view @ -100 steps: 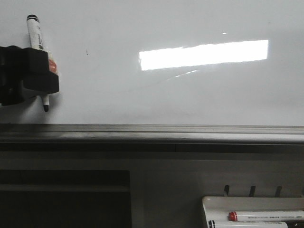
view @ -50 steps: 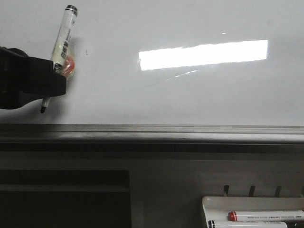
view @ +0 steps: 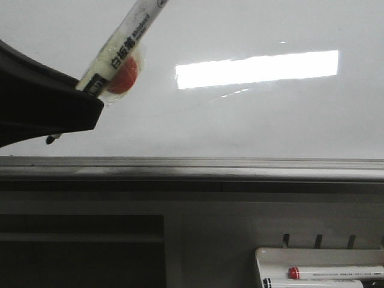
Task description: Write number 2 on whiteboard
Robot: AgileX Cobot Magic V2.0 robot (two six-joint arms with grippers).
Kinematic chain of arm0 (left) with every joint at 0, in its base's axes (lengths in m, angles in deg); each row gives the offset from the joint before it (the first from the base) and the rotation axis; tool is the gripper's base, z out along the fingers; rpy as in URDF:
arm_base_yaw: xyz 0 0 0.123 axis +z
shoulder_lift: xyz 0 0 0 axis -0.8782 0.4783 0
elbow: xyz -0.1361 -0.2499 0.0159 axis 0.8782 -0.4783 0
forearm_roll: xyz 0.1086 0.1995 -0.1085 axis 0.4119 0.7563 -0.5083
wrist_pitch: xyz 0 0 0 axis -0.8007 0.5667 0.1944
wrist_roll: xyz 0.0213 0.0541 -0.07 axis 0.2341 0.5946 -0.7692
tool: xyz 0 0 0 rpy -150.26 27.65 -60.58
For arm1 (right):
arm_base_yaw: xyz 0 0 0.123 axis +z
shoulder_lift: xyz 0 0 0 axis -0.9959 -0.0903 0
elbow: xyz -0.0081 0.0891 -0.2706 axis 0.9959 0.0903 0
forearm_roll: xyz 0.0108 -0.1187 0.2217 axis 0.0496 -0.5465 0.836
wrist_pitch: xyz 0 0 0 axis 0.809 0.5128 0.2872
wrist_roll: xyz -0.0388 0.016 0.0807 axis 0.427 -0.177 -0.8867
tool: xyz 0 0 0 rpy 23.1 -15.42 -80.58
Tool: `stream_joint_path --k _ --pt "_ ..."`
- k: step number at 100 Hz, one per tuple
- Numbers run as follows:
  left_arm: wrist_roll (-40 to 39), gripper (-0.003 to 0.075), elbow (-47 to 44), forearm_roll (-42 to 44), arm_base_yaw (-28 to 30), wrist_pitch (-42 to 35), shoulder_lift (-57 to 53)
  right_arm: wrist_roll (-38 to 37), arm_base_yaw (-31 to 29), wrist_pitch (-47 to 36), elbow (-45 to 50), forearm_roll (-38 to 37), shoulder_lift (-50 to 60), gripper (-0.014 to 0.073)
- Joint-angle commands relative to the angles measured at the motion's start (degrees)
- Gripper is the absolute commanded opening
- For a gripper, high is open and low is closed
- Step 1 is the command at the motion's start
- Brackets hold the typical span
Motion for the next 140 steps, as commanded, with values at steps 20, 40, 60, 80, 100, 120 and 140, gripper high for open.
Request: stream_joint_path --k 20,40,60,80,100,120,140 --pt "-0.2 -0.002 1.5 18.3 -1.7 -0.7 -2.6 1.7 11.7 -16.9 -5.1 1.3 -9.8 0.041" --pt "-0.2 -0.002 1.5 18.6 -1.7 -0.8 -2.2 1.7 18.5 -24.6 -6.3 1.3 -15.6 0.041" --pt "-0.2 -0.002 1.5 18.6 -1.7 -1.1 -2.2 1.7 19.8 -28.6 -7.6 1.3 -21.1 0.041" --pt "-0.2 -0.002 1.5 18.7 -1.8 -1.7 -2.6 1.7 19.8 -28.5 -8.1 1.3 -24.3 0.0409" --pt "-0.2 -0.002 1.5 18.8 -1.8 -2.3 -2.6 1.7 19.8 -28.3 -8.1 1.3 -24.5 0.0379" --pt "-0.1 -0.002 1.5 18.9 -1.8 -2.3 -2.6 1.7 19.8 -28.3 -8.1 1.3 -24.5 0.0259" --pt "0.0 -0.002 1.5 18.9 -1.8 -2.1 -2.6 1.7 19.8 -28.3 -8.1 1.3 -24.5 -0.0077"
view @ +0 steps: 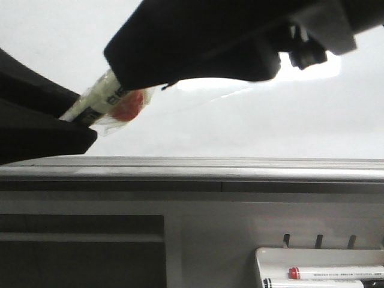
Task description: Write number 2 on whiteboard
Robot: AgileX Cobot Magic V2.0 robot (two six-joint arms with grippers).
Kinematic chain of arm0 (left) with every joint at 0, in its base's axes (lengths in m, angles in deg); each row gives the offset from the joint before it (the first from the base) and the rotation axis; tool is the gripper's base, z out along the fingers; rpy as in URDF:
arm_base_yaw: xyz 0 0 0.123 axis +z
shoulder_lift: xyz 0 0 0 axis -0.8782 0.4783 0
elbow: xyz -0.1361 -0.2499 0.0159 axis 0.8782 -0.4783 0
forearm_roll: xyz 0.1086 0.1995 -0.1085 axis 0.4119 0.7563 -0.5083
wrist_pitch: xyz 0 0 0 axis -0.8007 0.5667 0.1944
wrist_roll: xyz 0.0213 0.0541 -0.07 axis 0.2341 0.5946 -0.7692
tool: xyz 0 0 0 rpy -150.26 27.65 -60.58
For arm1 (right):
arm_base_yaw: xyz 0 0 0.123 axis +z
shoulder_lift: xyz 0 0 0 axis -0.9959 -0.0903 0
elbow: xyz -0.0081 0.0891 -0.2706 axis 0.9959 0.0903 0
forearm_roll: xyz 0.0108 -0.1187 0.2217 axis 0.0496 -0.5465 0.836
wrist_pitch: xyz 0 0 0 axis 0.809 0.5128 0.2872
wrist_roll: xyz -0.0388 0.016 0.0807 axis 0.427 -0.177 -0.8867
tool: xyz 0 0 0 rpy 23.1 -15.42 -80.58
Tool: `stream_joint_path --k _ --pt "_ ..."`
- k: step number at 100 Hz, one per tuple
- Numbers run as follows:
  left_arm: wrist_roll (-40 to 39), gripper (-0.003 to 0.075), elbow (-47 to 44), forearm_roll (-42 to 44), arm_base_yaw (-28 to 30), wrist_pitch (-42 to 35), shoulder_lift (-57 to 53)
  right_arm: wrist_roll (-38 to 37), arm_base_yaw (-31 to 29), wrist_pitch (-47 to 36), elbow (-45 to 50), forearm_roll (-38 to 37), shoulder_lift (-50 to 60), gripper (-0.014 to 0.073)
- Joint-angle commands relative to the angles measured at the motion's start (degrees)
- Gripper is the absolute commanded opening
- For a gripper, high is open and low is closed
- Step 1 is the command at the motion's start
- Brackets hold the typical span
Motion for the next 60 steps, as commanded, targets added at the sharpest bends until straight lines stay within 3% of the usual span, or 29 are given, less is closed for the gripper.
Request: stream_joint_path --k 1,11,16,23,33,40,49,60 --pt "-0.8 -0.002 1.8 -1.2 -0.3 -4.3 -0.7 0.6 0.1 -2.7 -2.1 0.3 0.7 -0.0076" --pt "-0.8 -0.0011 1.8 -1.2 -0.3 -4.0 -0.7 0.6 0.1 -2.7 -2.1 0.3 0.7 -0.0075" --pt "-0.8 0.0031 1.8 -1.2 -0.3 -4.0 -1.0 0.6 0.1 -2.8 -2.1 0.3 0.8 -0.0075" --pt "-0.8 0.015 1.8 -1.2 -0.3 -4.0 -2.0 0.6 0.1 -2.8 -2.1 0.3 0.8 -0.0075" --pt "-0.8 0.0398 1.8 -1.8 -0.3 -3.6 -4.8 0.6 0.1 -3.3 -2.1 0.3 0.8 -0.0075" --pt "-0.8 0.0498 1.8 -4.0 -0.3 -0.9 -7.7 0.6 0.1 -4.4 -2.1 0.3 0.9 -0.0075" --pt "-0.8 0.05 1.8 -8.3 -0.3 5.2 -13.0 0.6 0.0 -5.1 -2.1 0.3 1.0 -0.0075" --pt "-0.8 0.0437 1.8 -13.6 -0.3 9.8 -21.2 0.6 -0.2 -4.5 -2.1 0.5 1.9 -0.0075"
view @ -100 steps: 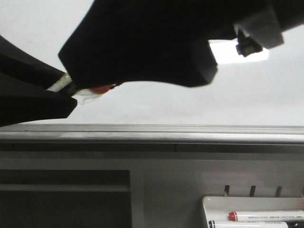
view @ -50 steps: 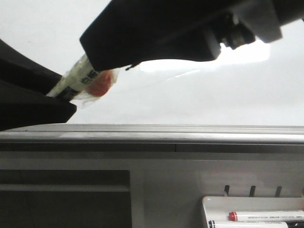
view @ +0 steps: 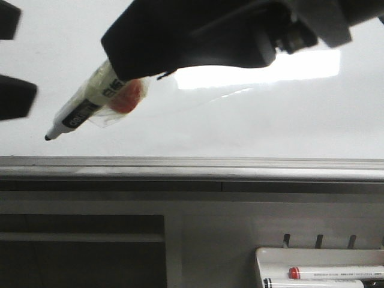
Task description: Write number 2 on whiteboard
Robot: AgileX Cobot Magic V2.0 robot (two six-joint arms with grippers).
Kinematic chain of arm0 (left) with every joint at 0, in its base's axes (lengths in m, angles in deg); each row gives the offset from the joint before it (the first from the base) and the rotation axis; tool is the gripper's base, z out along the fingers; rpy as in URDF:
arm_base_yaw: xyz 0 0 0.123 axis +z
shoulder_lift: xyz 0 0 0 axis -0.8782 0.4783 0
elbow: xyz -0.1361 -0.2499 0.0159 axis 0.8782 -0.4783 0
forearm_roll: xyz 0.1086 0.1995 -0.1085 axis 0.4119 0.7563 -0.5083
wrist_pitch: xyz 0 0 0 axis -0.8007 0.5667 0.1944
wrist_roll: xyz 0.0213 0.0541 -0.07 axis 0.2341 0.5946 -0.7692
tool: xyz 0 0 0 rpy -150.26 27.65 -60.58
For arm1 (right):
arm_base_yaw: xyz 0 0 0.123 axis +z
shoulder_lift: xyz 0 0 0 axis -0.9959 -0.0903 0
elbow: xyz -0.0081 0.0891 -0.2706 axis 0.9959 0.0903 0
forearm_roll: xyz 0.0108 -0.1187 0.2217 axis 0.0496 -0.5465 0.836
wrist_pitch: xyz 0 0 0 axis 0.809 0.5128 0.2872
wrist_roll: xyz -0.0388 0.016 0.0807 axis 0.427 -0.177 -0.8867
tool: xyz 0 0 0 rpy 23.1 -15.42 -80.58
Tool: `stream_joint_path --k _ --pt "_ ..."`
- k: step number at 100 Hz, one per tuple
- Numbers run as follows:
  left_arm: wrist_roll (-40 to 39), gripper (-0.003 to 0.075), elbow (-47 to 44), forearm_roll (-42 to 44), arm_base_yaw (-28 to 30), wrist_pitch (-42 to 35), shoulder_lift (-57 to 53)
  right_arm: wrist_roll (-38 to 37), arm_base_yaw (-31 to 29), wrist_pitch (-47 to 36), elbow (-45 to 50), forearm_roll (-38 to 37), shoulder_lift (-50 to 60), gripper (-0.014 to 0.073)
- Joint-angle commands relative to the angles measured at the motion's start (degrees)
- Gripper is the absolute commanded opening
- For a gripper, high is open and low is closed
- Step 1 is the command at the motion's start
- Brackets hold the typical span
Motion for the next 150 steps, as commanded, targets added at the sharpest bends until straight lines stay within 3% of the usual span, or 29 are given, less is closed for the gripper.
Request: stream_joint_path --k 1,10,20,42,64,78,100,150 --pt "-0.7 0.0424 1.8 -5.0 -0.3 0.1 -5.5 0.6 -0.2 -3.7 -1.9 0.3 1.9 -0.0075" --pt "-0.9 0.0275 1.8 -9.1 0.0 0.2 -11.9 0.6 -0.2 -3.9 -1.9 0.3 1.9 -0.0075" --pt "-0.9 -0.0025 1.8 -9.5 1.4 0.2 -16.9 0.6 -0.2 -5.3 -1.9 0.3 1.7 -0.0075" --pt "-1.1 -0.002 1.8 -13.5 8.9 0.1 -19.5 0.5 -0.9 -15.7 -1.9 6.2 1.7 -0.0071" --pt "-1.1 -0.002 1.8 -17.0 19.8 -2.8 -19.3 0.5 -3.7 -15.0 -2.6 6.4 0.6 -0.0071" --pt "-1.1 -0.002 1.8 -21.1 23.9 -3.0 -19.3 0.5 -7.9 -8.8 -6.3 6.4 -1.8 -0.0071" --pt "-1.1 -0.002 1.8 -21.3 24.3 -2.9 -19.3 0.6 -13.2 -2.2 -12.6 4.2 -5.7 -0.0071" --pt "-1.1 -0.002 1.8 -21.3 24.3 -2.9 -19.3 0.6 -16.5 -2.8 -20.1 0.3 -15.6 -0.0071"
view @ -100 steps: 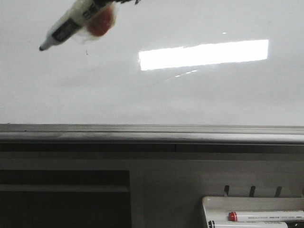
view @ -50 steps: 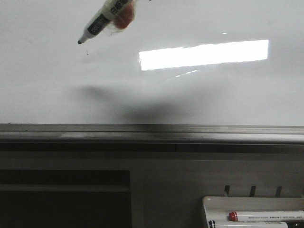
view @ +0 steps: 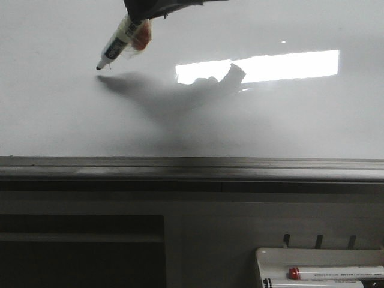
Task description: Write number 2 on whiteboard
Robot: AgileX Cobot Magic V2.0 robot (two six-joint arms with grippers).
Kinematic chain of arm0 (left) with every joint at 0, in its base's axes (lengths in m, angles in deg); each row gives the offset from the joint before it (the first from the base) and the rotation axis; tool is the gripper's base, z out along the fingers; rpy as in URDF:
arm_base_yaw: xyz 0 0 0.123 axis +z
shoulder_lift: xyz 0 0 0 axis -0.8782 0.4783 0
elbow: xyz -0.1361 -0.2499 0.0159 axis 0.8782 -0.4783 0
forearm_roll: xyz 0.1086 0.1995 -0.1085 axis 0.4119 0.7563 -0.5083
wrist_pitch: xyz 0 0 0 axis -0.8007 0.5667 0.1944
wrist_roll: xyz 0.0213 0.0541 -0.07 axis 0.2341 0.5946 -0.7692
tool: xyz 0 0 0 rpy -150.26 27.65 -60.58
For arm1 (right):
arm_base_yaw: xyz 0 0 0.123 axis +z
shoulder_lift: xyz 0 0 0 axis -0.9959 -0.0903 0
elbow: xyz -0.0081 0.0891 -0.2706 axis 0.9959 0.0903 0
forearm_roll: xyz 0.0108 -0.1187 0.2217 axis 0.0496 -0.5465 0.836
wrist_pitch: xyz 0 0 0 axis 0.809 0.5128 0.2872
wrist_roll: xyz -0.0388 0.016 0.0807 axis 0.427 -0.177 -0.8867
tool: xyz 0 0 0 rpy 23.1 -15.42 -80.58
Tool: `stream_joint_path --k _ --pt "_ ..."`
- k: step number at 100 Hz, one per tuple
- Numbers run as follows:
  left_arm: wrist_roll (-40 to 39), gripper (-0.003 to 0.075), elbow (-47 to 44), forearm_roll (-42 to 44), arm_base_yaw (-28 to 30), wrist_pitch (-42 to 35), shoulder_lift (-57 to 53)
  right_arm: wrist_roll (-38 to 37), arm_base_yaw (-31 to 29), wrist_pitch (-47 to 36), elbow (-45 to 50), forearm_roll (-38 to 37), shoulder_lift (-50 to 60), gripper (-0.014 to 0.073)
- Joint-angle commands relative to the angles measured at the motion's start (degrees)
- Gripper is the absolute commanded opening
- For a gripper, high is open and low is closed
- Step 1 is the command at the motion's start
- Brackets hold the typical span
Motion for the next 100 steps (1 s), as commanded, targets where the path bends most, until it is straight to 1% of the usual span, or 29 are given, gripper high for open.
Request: stream_joint_path --k 1,14,25,36,49,59,65,81,100 --pt "-0.6 -0.002 1.8 -0.6 0.1 -4.8 0.7 0.6 -1.8 -3.6 -3.3 -0.6 0.1 -0.0071" --pt "-0.6 -0.002 1.8 -0.6 0.1 -4.8 0.7 0.6 -3.9 -3.3 -5.8 -0.8 -0.2 -0.0071" --pt "-0.6 -0.002 1.8 -0.6 0.1 -4.8 0.7 0.7 -5.4 -2.8 -6.1 -1.2 1.8 -0.007" --pt "-0.6 -0.002 1.8 -0.6 0.1 -4.8 0.7 0.8 -7.7 0.9 -4.4 -1.2 4.4 -0.0064" --pt "-0.6 -0.002 1.8 -0.6 0.1 -4.8 0.7 0.8 -8.8 3.0 0.7 -0.5 6.6 -0.005" --pt "-0.6 -0.002 1.8 -0.6 0.1 -4.8 0.7 0.8 -7.1 3.1 4.4 0.6 6.8 -0.005" --pt "-0.6 -0.002 1.8 -0.6 0.1 -4.8 0.7 0.8 -5.1 2.5 5.6 0.9 6.0 -0.005" --pt "-0.6 -0.002 1.8 -0.6 0.1 -4.8 0.7 0.8 0.2 -2.9 4.6 1.0 2.1 -0.005" --pt "-0.6 -0.002 1.8 -0.5 0.1 -4.4 0.7 0.8 0.7 -2.5 2.6 1.0 0.0 -0.005"
